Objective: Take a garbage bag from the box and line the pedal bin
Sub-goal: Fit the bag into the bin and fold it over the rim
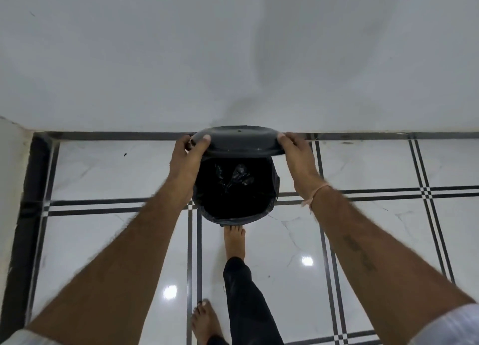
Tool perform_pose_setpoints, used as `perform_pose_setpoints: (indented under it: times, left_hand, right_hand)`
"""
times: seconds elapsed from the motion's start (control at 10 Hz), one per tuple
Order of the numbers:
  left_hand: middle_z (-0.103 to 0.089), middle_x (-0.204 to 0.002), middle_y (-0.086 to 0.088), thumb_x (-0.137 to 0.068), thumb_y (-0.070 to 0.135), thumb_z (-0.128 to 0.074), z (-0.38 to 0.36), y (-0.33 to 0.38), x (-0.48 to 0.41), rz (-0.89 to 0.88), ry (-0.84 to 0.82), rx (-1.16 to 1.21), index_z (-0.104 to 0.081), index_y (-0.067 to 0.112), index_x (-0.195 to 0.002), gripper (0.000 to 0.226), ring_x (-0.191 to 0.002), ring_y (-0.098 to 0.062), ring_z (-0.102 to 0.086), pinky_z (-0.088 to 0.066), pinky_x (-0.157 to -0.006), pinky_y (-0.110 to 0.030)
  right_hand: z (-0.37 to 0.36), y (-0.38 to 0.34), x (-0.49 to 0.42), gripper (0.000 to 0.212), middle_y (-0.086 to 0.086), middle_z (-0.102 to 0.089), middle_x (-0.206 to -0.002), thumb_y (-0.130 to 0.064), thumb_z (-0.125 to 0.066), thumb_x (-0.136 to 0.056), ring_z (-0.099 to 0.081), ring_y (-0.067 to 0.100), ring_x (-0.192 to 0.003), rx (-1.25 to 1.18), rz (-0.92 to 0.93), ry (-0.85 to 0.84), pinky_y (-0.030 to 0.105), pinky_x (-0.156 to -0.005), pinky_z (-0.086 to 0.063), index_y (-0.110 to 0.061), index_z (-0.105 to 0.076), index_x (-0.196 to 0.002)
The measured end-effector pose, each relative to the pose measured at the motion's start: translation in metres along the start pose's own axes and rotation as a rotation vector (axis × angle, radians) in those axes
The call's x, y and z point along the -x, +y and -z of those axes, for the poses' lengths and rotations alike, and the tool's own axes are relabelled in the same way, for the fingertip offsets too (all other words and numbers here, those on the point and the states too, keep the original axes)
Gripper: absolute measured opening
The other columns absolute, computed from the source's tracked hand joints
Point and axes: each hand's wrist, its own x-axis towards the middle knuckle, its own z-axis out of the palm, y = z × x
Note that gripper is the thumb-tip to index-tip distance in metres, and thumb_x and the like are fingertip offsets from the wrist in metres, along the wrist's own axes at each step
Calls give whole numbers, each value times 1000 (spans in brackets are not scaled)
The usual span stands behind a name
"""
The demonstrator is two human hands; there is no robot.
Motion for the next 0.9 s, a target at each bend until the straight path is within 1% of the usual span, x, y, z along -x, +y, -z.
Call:
perform_pose_setpoints:
  times: [0.1,0.2,0.3,0.4,0.5,0.6,0.7,0.8,0.9]
  left_hand:
    - [-59,-139,3,-87,49,-73,11,-25,10,-4,-56,-48,-47,25,-147,69,-120,-13,-59,-48,-86,-19]
    - [-55,-145,6,-70,65,-73,17,-62,18,-10,-71,-155,-42,34,-149,91,-131,-21,-55,-50,-109,-42]
    - [-52,-148,9,-74,66,-71,16,-103,18,-110,-33,-218,-37,32,-152,92,-136,-17,-51,-49,-113,-44]
    - [-41,-161,4,-77,67,-73,7,-160,8,-199,31,-285,-30,30,-158,98,-149,-18,-40,-42,-119,-46]
    - [-22,-171,0,-82,57,-75,-6,-207,1,-249,60,-339,-20,27,-163,103,-156,-20,-28,-38,-121,-46]
    - [-10,-174,-6,-88,50,-74,-14,-236,-10,-355,71,-340,-12,19,-165,104,-160,-20,-15,-31,-126,-42]
    - [-8,-174,-7,-91,51,-71,-14,-247,-12,-367,69,-381,-9,16,-166,103,-161,-19,-5,-22,-129,-36]
    - [-8,-174,-8,-89,49,-74,-8,-228,-5,-311,34,-415,-10,19,-166,105,-161,-23,-5,-18,-128,-35]
    - [-18,-173,-9,-87,65,-66,2,-178,21,-373,67,-494,-18,22,-165,101,-160,-25,-16,-11,-120,-21]
  right_hand:
    - [-8,29,18,41,-3,-69,-125,-44,-61,-96,-63,16,-118,60,26,-23,31,-104,-50,-21,-65,-130]
    - [-17,65,33,54,-3,-64,-131,-54,-57,-93,-60,17,-124,143,68,-8,42,-110,-50,-24,-57,-138]
    - [-29,111,36,68,3,-54,-147,-61,-52,-95,-48,24,-140,207,100,7,48,-116,-43,-22,-45,-150]
    - [-36,159,31,75,8,-34,-164,-61,-44,-100,-29,27,-154,302,162,19,49,-125,-31,-19,-29,-160]
    - [-39,194,26,76,4,-7,-174,-53,-40,-106,-8,20,-160,381,220,10,29,-125,-15,-20,-8,-166]
    - [-44,218,15,75,6,5,-174,-48,-40,-108,-1,20,-161,454,287,2,12,-114,-8,-18,-3,-166]
    - [-44,224,13,76,9,5,-174,-48,-40,-108,-2,21,-161,473,286,-7,1,-108,-5,-16,-4,-166]
    - [-34,210,16,78,11,2,-174,-48,-44,-106,-5,25,-161,484,257,-65,21,-122,-16,-14,-7,-166]
    - [-18,160,38,74,11,-4,-174,-49,-43,-106,-8,27,-160,460,309,-28,33,-126,-15,-16,-13,-165]
